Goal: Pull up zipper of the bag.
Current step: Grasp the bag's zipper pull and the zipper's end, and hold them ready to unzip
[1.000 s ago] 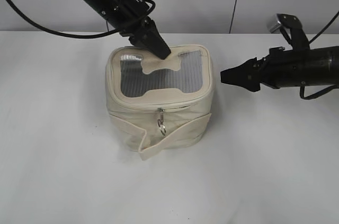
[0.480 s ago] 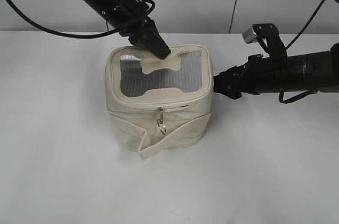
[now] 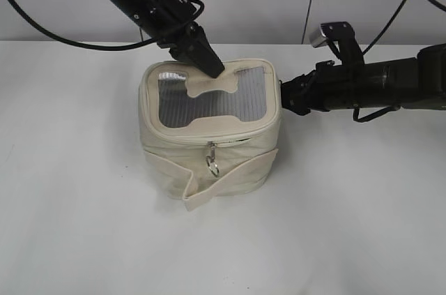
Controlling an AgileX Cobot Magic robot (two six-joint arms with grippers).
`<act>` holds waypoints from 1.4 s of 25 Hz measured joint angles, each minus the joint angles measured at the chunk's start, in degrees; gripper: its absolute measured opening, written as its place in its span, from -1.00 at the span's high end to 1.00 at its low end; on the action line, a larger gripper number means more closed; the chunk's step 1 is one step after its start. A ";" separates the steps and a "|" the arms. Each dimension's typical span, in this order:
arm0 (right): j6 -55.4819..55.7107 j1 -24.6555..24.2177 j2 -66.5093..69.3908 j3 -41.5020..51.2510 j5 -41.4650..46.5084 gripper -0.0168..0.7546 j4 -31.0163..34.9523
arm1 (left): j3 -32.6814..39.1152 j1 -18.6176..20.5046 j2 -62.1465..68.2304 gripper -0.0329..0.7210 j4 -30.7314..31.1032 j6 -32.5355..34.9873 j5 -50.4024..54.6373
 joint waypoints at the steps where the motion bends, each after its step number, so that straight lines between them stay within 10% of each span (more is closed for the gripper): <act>1: -0.02 0.00 0.29 -0.24 0.12 0.11 0.00 | 0.00 0.00 0.00 0.79 0.00 0.00 0.00; 35: 9.52 0.00 -14.76 15.98 -3.68 0.24 -9.43 | -0.08 -0.17 0.00 0.80 0.41 -1.08 -0.17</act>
